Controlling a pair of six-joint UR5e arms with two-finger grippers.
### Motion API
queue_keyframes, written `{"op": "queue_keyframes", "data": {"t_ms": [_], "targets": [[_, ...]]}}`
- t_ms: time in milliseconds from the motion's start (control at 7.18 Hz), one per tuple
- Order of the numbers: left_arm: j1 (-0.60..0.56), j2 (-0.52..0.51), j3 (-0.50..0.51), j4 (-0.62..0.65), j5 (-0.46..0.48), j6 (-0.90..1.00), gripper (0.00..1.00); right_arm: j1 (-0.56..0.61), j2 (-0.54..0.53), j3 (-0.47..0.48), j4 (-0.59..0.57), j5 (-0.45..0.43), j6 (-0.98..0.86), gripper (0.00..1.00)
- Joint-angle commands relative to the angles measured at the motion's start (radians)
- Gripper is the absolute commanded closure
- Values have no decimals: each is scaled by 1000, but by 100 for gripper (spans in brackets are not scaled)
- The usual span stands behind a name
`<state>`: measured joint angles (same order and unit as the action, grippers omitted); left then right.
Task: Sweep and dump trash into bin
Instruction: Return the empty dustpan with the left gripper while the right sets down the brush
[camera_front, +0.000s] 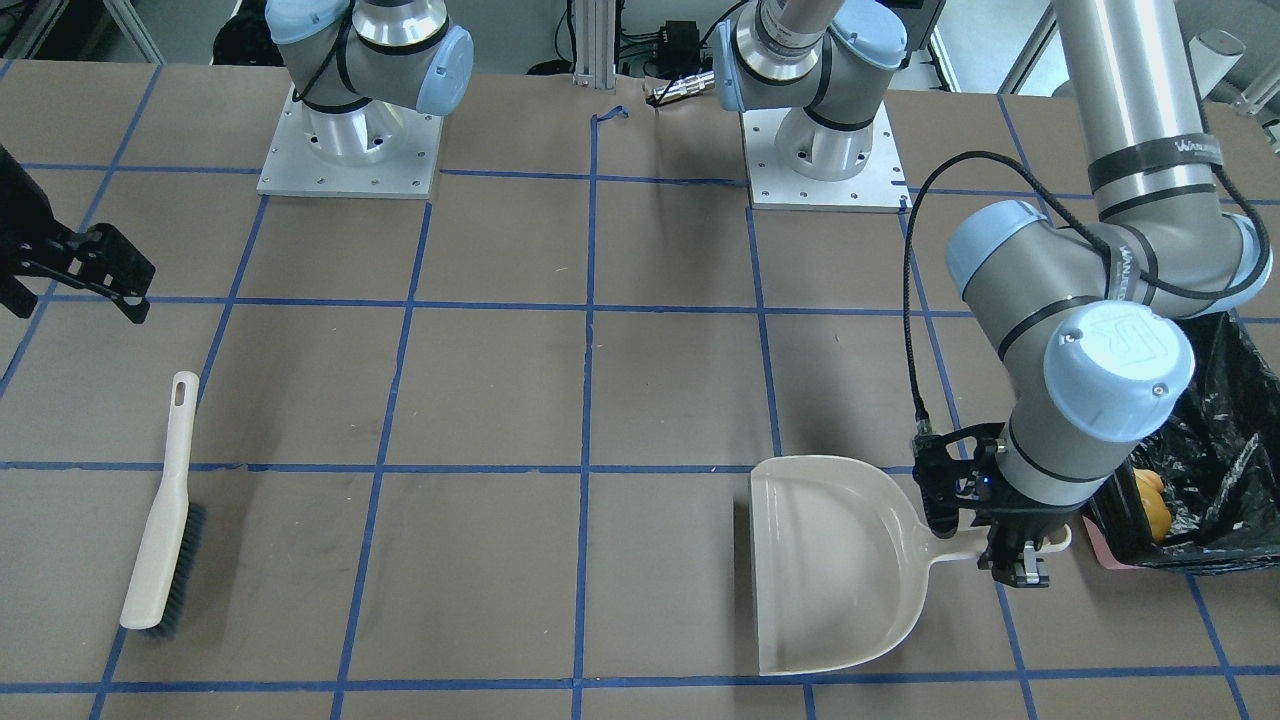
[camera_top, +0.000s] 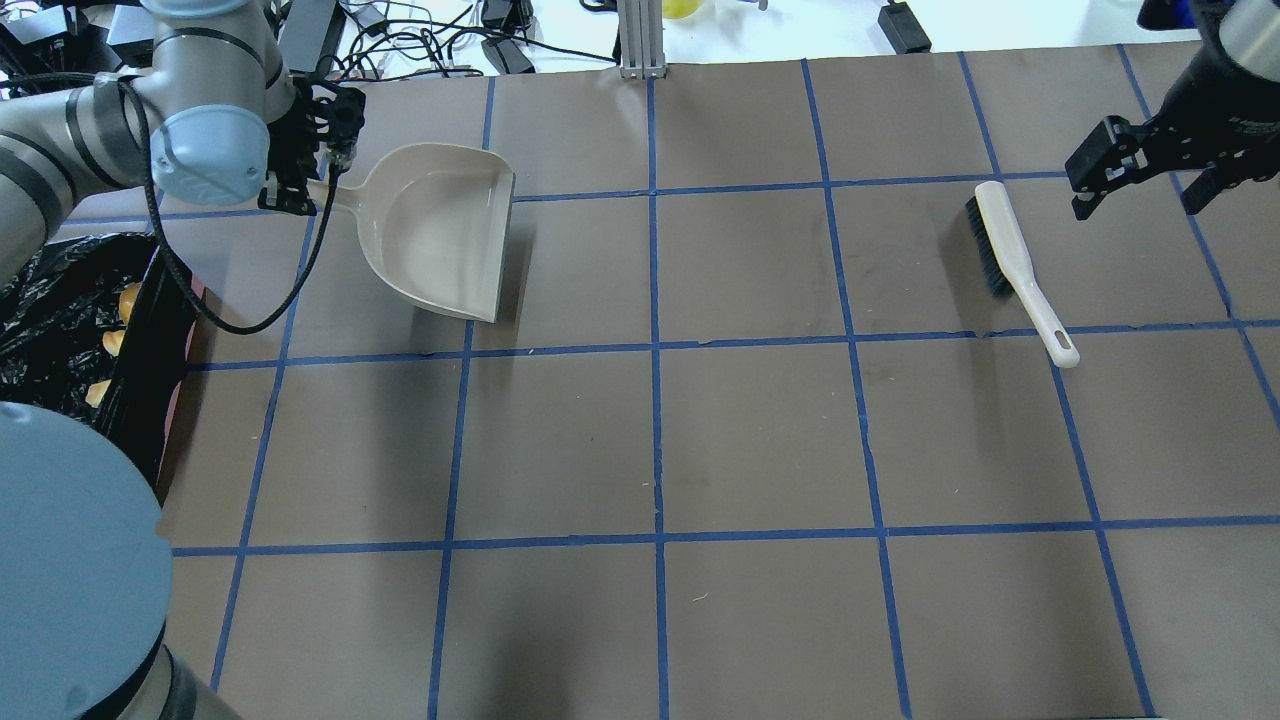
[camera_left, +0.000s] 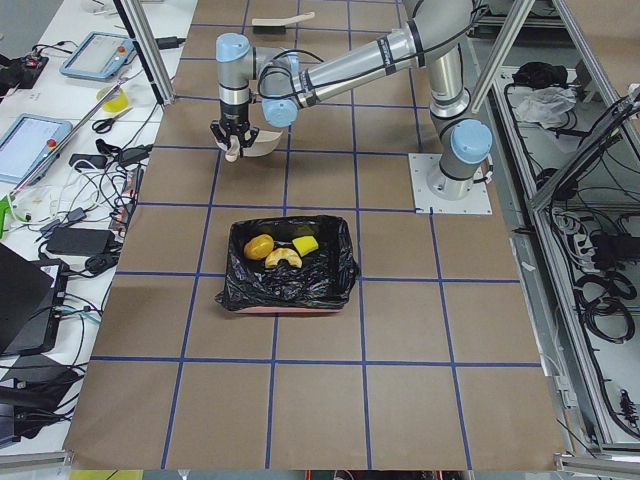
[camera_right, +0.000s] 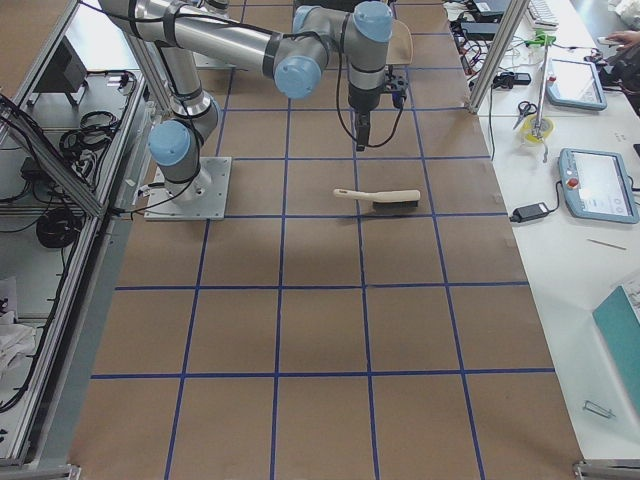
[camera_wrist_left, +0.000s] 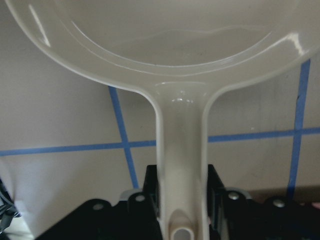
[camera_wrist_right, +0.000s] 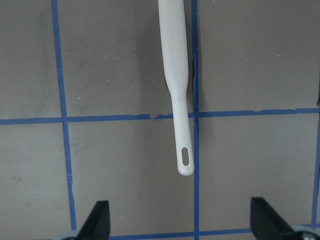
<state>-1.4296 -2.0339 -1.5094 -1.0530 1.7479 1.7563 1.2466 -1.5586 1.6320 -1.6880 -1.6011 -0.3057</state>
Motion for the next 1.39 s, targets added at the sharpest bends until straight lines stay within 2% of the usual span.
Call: {"op": "queue_keyframes", "data": {"t_ms": [0,418,975,1114,1253], "targets": [[-2,-34,-2,-18,-27,-64,100,7,-69,-3,47,6,-1,0],[-3,-75,-2,-7,-28,-64,100,27,-80,6,48,1,-3,0],[-11,-78,-3,-4,-21,-64,100,30,-110,-9,111,7,-3,0],[-11,-78,-3,-4,-24,-63,100,66,-113,-11,100,10,-1,0],[-11,-78,-3,-4,-25,-63,94,153,-110,-11,100,33,28,0]]}}
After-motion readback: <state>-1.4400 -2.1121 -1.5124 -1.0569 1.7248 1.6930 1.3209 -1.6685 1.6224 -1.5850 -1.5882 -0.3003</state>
